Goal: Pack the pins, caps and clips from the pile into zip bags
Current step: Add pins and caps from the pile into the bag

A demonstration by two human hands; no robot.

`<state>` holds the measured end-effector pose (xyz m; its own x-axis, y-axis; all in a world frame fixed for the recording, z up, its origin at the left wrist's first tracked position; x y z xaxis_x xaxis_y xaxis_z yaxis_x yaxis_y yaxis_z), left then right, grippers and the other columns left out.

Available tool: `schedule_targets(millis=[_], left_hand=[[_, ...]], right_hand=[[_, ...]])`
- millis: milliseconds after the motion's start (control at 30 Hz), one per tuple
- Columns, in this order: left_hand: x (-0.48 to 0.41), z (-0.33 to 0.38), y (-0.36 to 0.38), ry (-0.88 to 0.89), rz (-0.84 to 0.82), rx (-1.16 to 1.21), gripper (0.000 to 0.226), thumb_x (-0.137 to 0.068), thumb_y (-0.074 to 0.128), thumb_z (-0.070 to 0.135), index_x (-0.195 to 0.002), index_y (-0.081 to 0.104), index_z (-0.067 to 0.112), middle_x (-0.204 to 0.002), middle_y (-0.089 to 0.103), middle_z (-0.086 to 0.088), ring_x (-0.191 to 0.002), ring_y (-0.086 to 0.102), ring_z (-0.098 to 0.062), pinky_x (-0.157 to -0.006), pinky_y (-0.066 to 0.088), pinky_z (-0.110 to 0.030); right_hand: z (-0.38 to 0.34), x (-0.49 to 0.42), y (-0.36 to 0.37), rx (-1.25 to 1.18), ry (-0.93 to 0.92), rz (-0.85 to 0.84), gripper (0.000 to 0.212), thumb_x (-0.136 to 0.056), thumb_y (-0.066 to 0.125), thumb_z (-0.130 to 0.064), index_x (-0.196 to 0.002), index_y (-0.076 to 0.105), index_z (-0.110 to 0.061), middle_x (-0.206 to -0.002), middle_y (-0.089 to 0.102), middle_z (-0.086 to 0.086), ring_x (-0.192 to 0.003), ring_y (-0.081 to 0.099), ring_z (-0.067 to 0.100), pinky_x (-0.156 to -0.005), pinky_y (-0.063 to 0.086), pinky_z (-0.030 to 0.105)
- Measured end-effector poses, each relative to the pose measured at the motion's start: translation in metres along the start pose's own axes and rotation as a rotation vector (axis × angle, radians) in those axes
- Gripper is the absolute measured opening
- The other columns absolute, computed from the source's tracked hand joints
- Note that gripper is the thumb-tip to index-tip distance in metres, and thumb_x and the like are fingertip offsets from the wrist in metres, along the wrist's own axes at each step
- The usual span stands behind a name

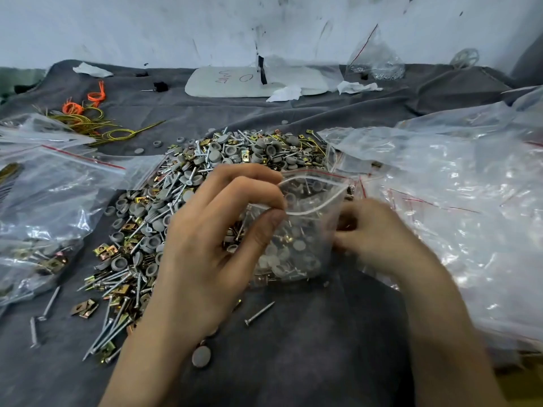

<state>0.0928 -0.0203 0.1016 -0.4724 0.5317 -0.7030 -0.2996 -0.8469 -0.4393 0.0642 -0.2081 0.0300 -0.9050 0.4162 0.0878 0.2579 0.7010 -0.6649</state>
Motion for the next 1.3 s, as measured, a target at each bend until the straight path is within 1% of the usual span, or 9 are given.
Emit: schedule_targets(millis=[133, 367, 467, 600, 800, 967, 1033, 1167, 1300], left_hand=[[0.001, -0.005, -0.003, -0.045, 0.013, 0.066, 0.006, -0.096, 0.055, 0.021, -0.099, 0.059, 0.022, -0.117, 0.060, 0.002, -0.116, 0.060, -0.021, -0.088, 0.051, -0.054], [0.001, -0.006, -0.006, -0.047, 0.020, 0.048, 0.005, -0.096, 0.055, 0.020, -0.099, 0.059, 0.022, -0.115, 0.061, -0.001, -0.114, 0.060, -0.018, -0.086, 0.052, -0.049], [0.000, -0.003, -0.005, -0.031, 0.014, 0.011, 0.006, -0.096, 0.056, 0.019, -0.097, 0.062, 0.017, -0.114, 0.062, -0.001, -0.114, 0.060, -0.016, -0.084, 0.052, -0.044], [-0.001, 0.005, 0.001, 0.016, -0.018, -0.067, 0.011, -0.096, 0.056, 0.017, -0.094, 0.064, 0.010, -0.113, 0.062, -0.003, -0.109, 0.061, -0.014, -0.083, 0.048, -0.030], [-0.001, 0.009, 0.003, 0.040, -0.024, -0.092, 0.011, -0.095, 0.056, 0.016, -0.094, 0.065, 0.009, -0.112, 0.062, -0.004, -0.107, 0.061, -0.011, -0.085, 0.049, -0.027], [-0.001, 0.002, -0.003, 0.008, 0.024, -0.073, 0.011, -0.096, 0.056, 0.018, -0.094, 0.064, 0.011, -0.113, 0.062, -0.001, -0.109, 0.061, -0.011, -0.084, 0.050, -0.033], [-0.001, -0.001, -0.004, 0.002, 0.041, -0.074, 0.007, -0.096, 0.057, 0.018, -0.095, 0.063, 0.015, -0.111, 0.063, -0.001, -0.110, 0.061, -0.011, -0.084, 0.050, -0.032], [0.000, -0.006, -0.007, -0.034, 0.057, -0.011, 0.006, -0.096, 0.056, 0.018, -0.096, 0.060, 0.024, -0.112, 0.062, -0.001, -0.111, 0.061, -0.014, -0.084, 0.052, -0.037], [0.001, -0.010, -0.009, -0.065, 0.066, 0.035, 0.006, -0.095, 0.056, 0.020, -0.096, 0.060, 0.024, -0.113, 0.062, 0.000, -0.113, 0.061, -0.016, -0.089, 0.052, -0.044]], right_hand=[[0.004, -0.009, 0.024, 0.135, 0.017, -0.041, 0.018, -0.076, 0.075, -0.006, -0.069, 0.066, -0.020, -0.083, 0.070, 0.005, -0.081, 0.066, 0.023, -0.080, 0.055, 0.040], [0.002, -0.009, 0.021, 0.131, -0.027, -0.036, 0.012, -0.079, 0.072, -0.003, -0.083, 0.068, -0.014, -0.086, 0.069, 0.003, -0.084, 0.066, 0.020, -0.078, 0.055, 0.036], [-0.012, 0.000, -0.010, -0.118, -0.100, 0.175, 0.017, -0.081, 0.072, -0.003, -0.089, 0.067, -0.016, -0.085, 0.069, -0.001, -0.080, 0.066, 0.013, -0.069, 0.055, 0.027], [-0.056, 0.044, -0.061, -0.556, -0.487, 0.474, 0.022, -0.078, 0.075, -0.007, -0.078, 0.062, -0.025, -0.074, 0.071, -0.009, -0.069, 0.070, 0.009, -0.066, 0.055, 0.017], [-0.096, 0.075, -0.056, -0.146, -0.698, 0.515, 0.012, -0.080, 0.074, -0.022, -0.088, 0.067, -0.028, -0.088, 0.066, -0.017, -0.089, 0.064, 0.010, -0.080, 0.050, 0.026], [-0.067, 0.064, -0.071, -0.333, -0.521, 0.648, 0.012, -0.086, 0.068, -0.020, -0.085, 0.068, -0.032, -0.077, 0.070, -0.008, -0.070, 0.065, 0.007, -0.061, 0.051, 0.019], [-0.044, 0.040, -0.060, -0.274, -0.317, 0.495, 0.016, -0.085, 0.069, -0.018, -0.078, 0.067, -0.032, -0.072, 0.070, -0.006, -0.065, 0.065, 0.010, -0.062, 0.051, 0.026], [-0.012, 0.007, 0.008, 0.056, -0.035, -0.123, 0.017, -0.081, 0.074, -0.011, -0.072, 0.066, -0.024, -0.067, 0.066, -0.004, -0.058, 0.060, 0.008, -0.057, 0.046, 0.019], [-0.007, 0.000, 0.038, 0.240, -0.013, -0.246, 0.024, -0.079, 0.075, -0.010, -0.067, 0.062, -0.027, -0.070, 0.062, -0.011, -0.066, 0.059, 0.005, -0.052, 0.041, 0.013]])
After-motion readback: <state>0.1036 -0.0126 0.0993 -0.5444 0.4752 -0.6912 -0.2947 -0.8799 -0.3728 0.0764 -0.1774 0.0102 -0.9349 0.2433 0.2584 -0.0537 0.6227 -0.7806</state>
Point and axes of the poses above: each hand's wrist, its own x-axis away from the middle knuckle, its own y-axis out of the palm, z = x × y, the point moved 7 cm from there along -x, towards the middle knuckle
